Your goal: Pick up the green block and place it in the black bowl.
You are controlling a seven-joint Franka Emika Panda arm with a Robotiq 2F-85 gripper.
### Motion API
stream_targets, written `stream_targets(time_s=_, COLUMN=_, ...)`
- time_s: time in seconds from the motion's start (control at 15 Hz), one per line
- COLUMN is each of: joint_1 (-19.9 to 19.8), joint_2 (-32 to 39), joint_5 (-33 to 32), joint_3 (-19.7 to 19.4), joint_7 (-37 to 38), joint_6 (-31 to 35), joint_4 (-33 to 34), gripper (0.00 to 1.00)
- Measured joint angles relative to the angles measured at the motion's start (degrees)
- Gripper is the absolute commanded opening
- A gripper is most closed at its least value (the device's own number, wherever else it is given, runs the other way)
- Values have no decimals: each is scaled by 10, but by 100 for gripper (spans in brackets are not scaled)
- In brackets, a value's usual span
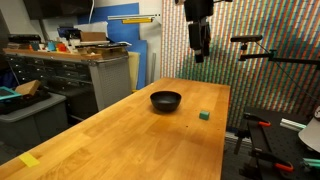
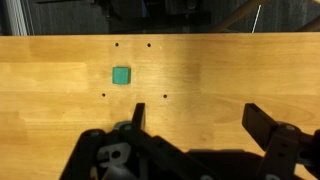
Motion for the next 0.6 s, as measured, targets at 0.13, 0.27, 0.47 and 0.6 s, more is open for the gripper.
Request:
stream_targets(time_s=0.13, joint_1=0, joint_2=0, joint_5=0, joint_3=-5, joint_7=9, joint_6=24, joint_4=-21, gripper=100)
stream_targets(time_s=0.27, joint_1=-1, joint_2=0, joint_5=0, joint_3=-9, joint_7=13, joint_6=45, joint_4=-41, gripper=100)
stream_targets(time_s=0.47, joint_1=-1, joint_2=0, joint_5=-3, joint_3=-11, joint_7=15, joint_6=69, joint_4=-69, gripper=100)
stream_targets(time_s=0.6, joint_1=-2, joint_2=1, joint_5=-10, joint_3=-12, joint_7=20, joint_6=83, joint_4=-89, gripper=100)
